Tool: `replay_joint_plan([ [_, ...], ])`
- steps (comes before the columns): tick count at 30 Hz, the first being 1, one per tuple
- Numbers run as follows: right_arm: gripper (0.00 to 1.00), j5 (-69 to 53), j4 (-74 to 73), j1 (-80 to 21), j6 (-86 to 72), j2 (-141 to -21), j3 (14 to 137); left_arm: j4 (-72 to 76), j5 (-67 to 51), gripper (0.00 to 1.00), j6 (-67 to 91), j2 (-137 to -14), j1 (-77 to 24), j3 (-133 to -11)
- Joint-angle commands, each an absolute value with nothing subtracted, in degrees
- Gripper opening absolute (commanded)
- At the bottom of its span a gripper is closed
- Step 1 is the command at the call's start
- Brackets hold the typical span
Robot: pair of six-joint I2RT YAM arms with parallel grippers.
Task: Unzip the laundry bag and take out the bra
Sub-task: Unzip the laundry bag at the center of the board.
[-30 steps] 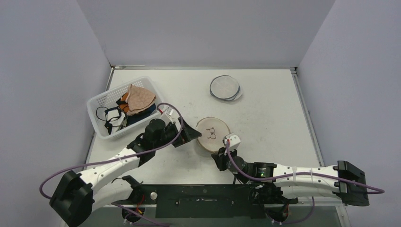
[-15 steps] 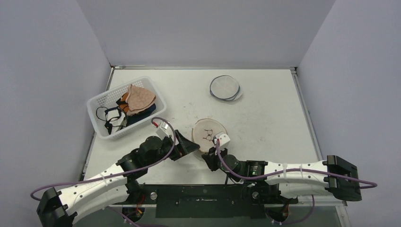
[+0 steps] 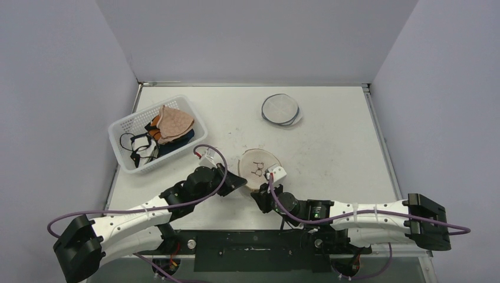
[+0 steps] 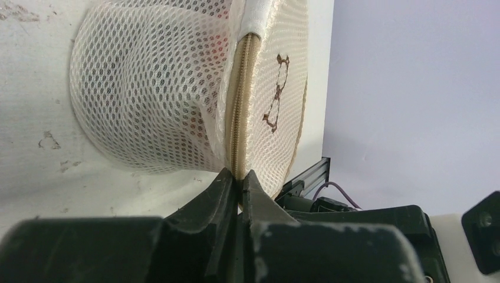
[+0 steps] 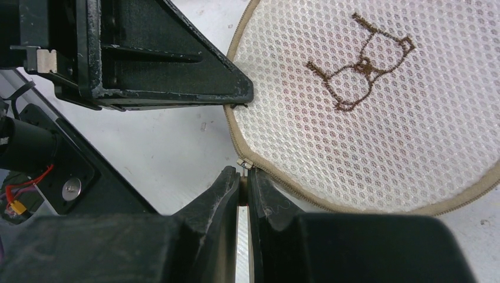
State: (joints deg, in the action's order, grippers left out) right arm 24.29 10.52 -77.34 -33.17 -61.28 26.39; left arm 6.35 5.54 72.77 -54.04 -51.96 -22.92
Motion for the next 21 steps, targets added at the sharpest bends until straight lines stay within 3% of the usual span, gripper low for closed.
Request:
replay_joint_plan([
  [1,0.05,26.91,9.44,-77.78,-33.1,-58.07,28.24,8.27,9.1,0.0,72.03,-51.74,-50.47,-25.07],
  [21,0.05,32.88,1.0,-77.78,-35.72,-52.4,25.74,7.51,-6.38,0.0,64.67,-53.41,-38.19,-26.82],
])
